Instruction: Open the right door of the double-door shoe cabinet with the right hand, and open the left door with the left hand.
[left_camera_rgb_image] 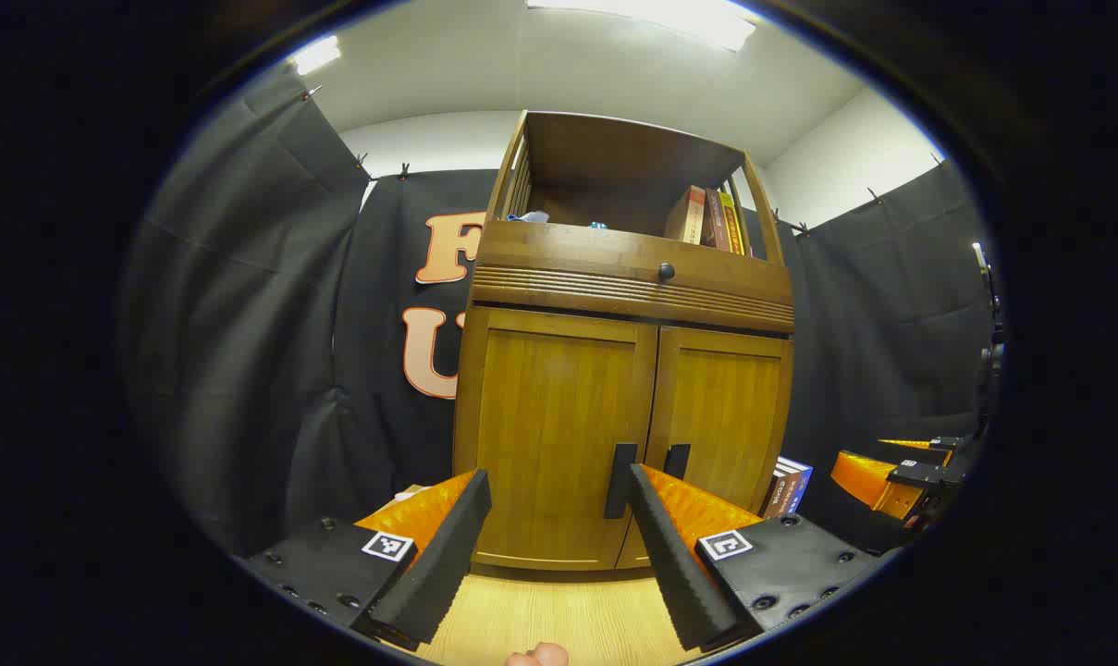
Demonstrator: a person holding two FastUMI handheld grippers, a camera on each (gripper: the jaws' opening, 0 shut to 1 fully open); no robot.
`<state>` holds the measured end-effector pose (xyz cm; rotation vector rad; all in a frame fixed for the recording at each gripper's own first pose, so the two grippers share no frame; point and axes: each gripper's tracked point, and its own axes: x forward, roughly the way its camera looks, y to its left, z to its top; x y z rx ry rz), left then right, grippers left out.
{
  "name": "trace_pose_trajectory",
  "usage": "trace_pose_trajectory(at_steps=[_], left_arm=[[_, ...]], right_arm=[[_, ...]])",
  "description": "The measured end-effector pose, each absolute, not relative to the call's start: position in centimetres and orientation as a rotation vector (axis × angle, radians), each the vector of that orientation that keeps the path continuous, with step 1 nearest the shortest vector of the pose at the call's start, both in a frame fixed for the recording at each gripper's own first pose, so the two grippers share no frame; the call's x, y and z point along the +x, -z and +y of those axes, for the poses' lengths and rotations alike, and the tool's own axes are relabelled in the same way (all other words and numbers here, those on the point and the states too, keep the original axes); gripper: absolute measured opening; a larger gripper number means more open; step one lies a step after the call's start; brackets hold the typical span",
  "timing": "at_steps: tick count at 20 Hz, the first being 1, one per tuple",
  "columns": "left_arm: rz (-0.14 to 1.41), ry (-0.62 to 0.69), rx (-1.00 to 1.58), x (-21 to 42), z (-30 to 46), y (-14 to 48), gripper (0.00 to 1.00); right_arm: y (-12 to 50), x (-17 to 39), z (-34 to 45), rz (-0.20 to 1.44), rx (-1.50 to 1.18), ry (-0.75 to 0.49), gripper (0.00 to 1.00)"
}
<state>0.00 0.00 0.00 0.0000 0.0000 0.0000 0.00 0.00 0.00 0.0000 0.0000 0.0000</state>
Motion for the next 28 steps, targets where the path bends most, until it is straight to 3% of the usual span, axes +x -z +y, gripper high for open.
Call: trace_pose_trajectory(at_steps=[1,2,28], left_arm=[[0.0,0.0,0.003,0.0,0.0,0.0,0.94],[0.0,0.002,0.003,0.0,-0.1,-0.1,0.94],[0.02,-0.01,0.01,0.8,0.6,0.9,0.94]], right_arm=[[0.1,0.0,0.0,0.0,0.0,0.001,0.83],[0.1,0.0,0.0,0.001,0.001,0.003,0.93],[0.8,1.3,0.5,0.021,-0.01,-0.001,0.92]])
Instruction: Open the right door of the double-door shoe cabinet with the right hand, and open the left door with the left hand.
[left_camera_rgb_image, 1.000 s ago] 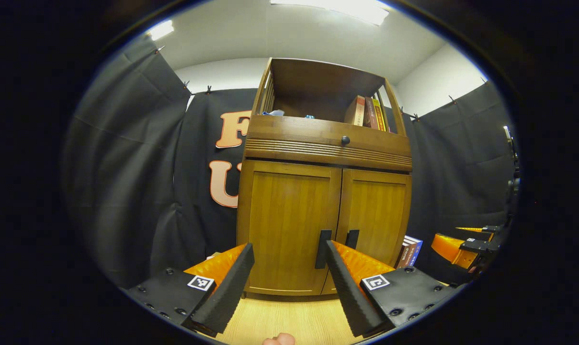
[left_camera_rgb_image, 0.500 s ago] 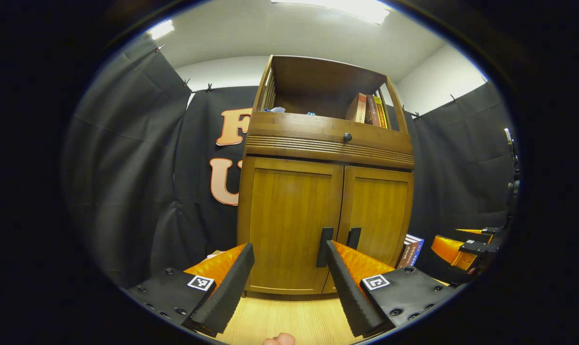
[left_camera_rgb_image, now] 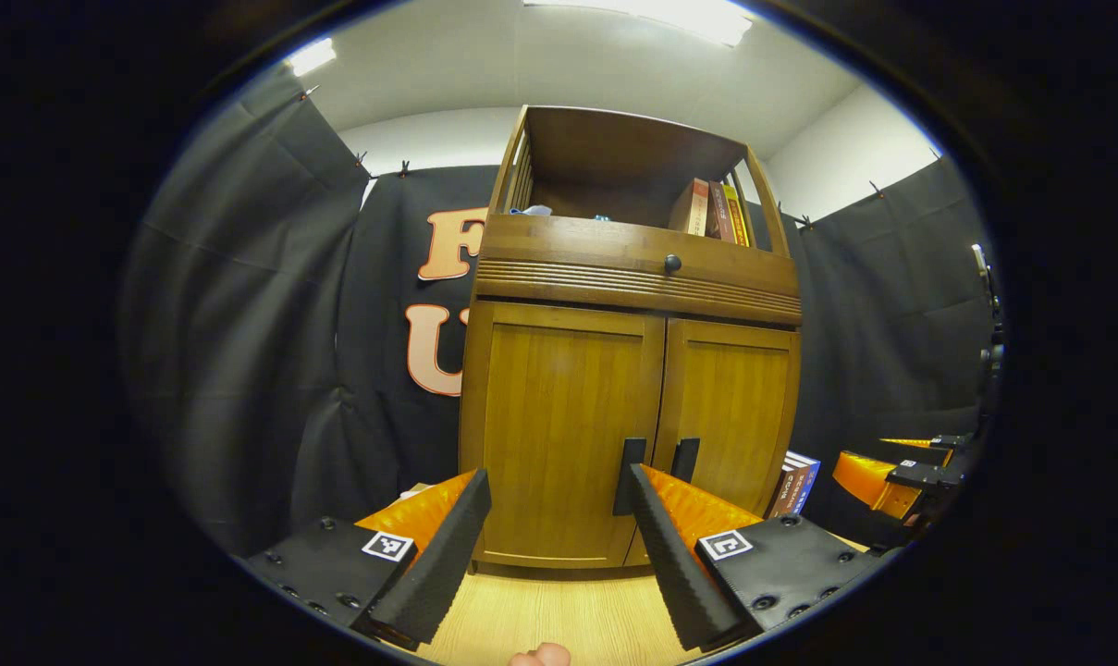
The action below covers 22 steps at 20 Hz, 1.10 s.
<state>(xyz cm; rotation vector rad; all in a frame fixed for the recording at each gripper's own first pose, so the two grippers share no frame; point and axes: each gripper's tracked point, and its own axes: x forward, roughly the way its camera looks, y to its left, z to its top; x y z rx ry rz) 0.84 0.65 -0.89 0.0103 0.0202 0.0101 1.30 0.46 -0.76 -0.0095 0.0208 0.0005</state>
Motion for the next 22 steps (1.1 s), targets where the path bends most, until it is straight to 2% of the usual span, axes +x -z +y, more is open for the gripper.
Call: trace_pose_trajectory(at_steps=[7,12,15,16,18,19,20,21,22], left_arm=[[0.041,-0.016,0.009,1.1,1.1,1.8,0.99],[0.037,-0.045,0.018,0.9,1.7,1.6,0.94],[0.039,-0.041,-0.004,0.8,1.7,1.5,0.96],[0.042,-0.038,-0.01,0.8,1.8,1.5,0.97],[0.039,-0.056,0.005,0.6,2.5,1.3,0.98],[0.033,-0.067,0.016,0.4,2.9,1.1,0.99],[0.026,-0.075,0.022,0.3,3.2,0.9,0.98],[0.023,-0.078,0.024,0.3,3.3,0.8,0.96],[0.022,-0.08,0.024,0.3,3.5,0.7,0.95]], right_arm=[[0.4,6.7,2.5,0.017,-0.045,-0.083,0.93],[2.0,12.5,5.1,0.043,-0.027,-0.156,0.93],[3.2,16.3,6.5,0.065,-0.023,-0.168,0.93],[3.5,17.3,6.9,0.062,-0.025,-0.168,1.0],[4.4,19.2,7.6,0.067,-0.03,-0.16,1.0],[5.0,19.8,7.8,0.073,-0.035,-0.152,0.93],[5.5,20.5,7.9,0.076,-0.041,-0.148,0.93],[6.0,21.1,8.2,0.077,-0.048,-0.149,1.0],[6.5,21.7,8.4,0.079,-0.054,-0.15,1.0]])
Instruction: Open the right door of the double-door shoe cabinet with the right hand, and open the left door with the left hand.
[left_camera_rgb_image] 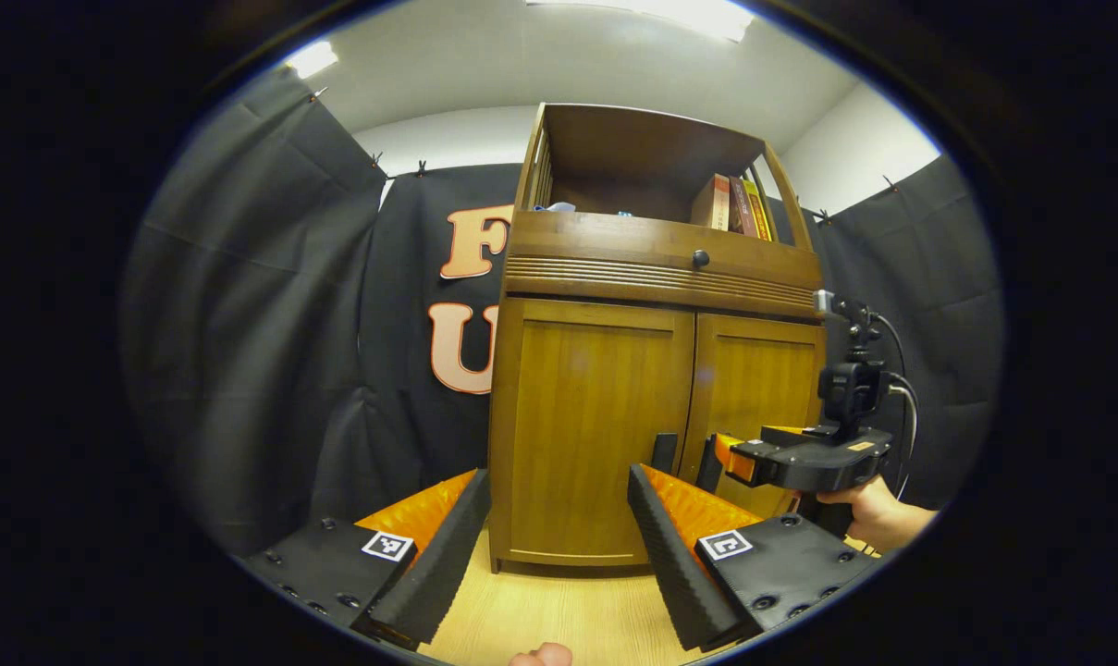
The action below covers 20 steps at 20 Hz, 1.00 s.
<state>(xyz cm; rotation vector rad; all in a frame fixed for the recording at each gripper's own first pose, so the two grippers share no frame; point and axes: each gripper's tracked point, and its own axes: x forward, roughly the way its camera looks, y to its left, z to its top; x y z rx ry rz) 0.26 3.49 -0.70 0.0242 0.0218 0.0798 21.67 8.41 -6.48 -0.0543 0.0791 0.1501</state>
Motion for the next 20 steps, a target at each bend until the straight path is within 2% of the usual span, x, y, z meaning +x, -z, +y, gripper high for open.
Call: trace_pose_trajectory(at_steps=[1,2,14,15,16,19,20], left_arm=[[0.022,-0.084,0.025,0.3,3.7,0.7,0.94],[0.024,-0.087,0.027,0.4,3.9,0.7,0.94],[0.03,-0.091,0.009,0.9,4.8,1.5,0.94],[0.028,-0.092,0.009,1.0,4.9,1.5,0.94],[0.027,-0.09,0.01,1.1,4.8,1.4,0.94],[0.022,-0.087,0.017,1.3,4.9,1.3,0.94],[0.021,-0.087,0.018,1.4,4.9,1.3,0.94]], right_arm=[[6.8,22.1,8.8,0.078,-0.058,-0.153,1.0],[7.0,22.6,9.0,0.073,-0.063,-0.154,0.93],[10.3,25.4,9.0,0.085,-0.056,-0.1,0.92],[10.2,25.6,9.1,0.071,-0.053,-0.1,0.96],[10.2,25.5,9.0,0.068,-0.047,-0.099,0.92],[10.2,25.5,9.0,0.071,-0.044,-0.1,0.92],[10.2,25.4,9.0,0.071,-0.043,-0.1,1.0]])
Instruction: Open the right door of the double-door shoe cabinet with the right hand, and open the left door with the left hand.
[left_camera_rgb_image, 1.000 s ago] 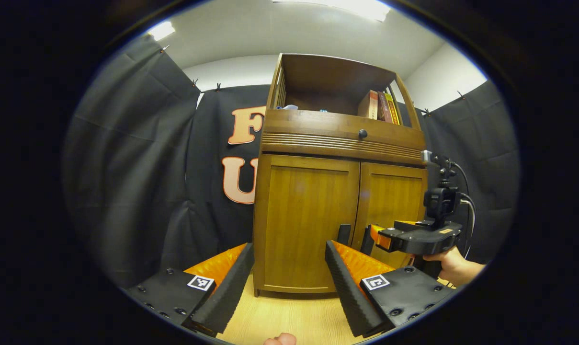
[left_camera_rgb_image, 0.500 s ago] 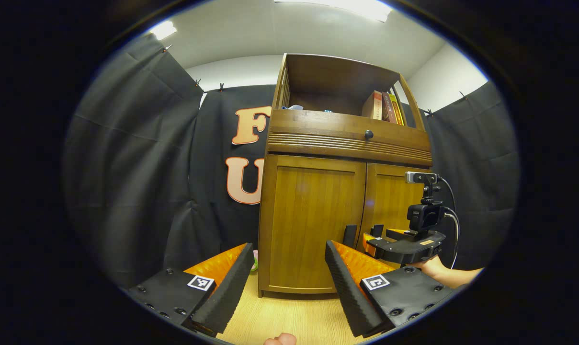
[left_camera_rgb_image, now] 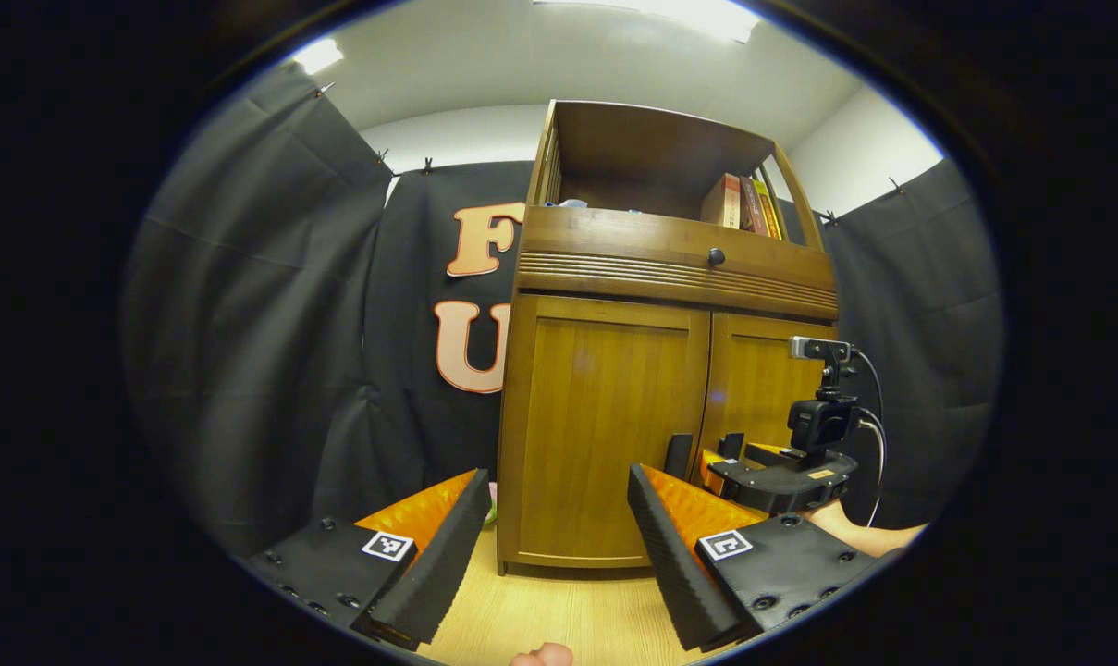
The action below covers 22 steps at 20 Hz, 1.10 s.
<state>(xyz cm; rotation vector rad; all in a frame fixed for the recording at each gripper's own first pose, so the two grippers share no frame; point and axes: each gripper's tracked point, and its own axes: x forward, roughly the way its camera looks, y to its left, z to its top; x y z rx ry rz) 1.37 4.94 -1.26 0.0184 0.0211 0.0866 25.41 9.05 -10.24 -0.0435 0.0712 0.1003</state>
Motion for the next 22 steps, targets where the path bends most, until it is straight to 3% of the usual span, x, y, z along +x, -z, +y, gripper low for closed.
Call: trace_pose_trajectory(at_steps=[1,2,3,4,5,7,9,12,14,15,22], left_arm=[[0.02,-0.091,0.019,1.4,5.1,1.3,0.94],[0.019,-0.094,0.016,1.5,5.3,1.2,0.94],[0.017,-0.094,0.011,1.4,5.3,1.1,0.94],[0.016,-0.095,0.008,1.4,5.4,1.1,0.95],[0.017,-0.098,0.008,1.4,5.5,1.2,0.95],[0.017,-0.104,0.01,1.1,5.8,1.1,0.96],[0.014,-0.113,0.01,0.6,6.2,1.0,0.98],[0.013,-0.123,0.007,-0.1,6.6,0.9,0.98],[0.016,-0.126,0.012,-0.4,6.7,0.7,0.97],[0.016,-0.128,0.02,-0.6,6.7,0.6,0.96],[0.01,-0.139,0.042,-2.1,5.7,0.1,0.96]], right_arm=[[10.3,25.5,9.2,0.072,-0.042,-0.099,1.0],[10.3,25.4,9.3,0.074,-0.039,-0.099,0.92],[10.4,25.4,9.4,0.079,-0.033,-0.102,1.0],[10.4,25.4,9.5,0.083,-0.028,-0.104,0.98],[10.6,25.4,9.7,0.087,-0.025,-0.108,0.84],[10.7,25.5,10.0,0.093,-0.018,-0.119,0.74],[11.1,25.4,10.5,0.108,-0.004,-0.146,0.72],[11.0,25.4,10.7,0.103,-0.001,-0.155,0.36],[11.2,25.4,10.7,0.115,0.015,-0.161,0.21],[11.3,25.3,10.6,0.121,0.025,-0.163,0.3],[11.2,22.6,10.1,0.104,0.035,-0.194,0.3]])
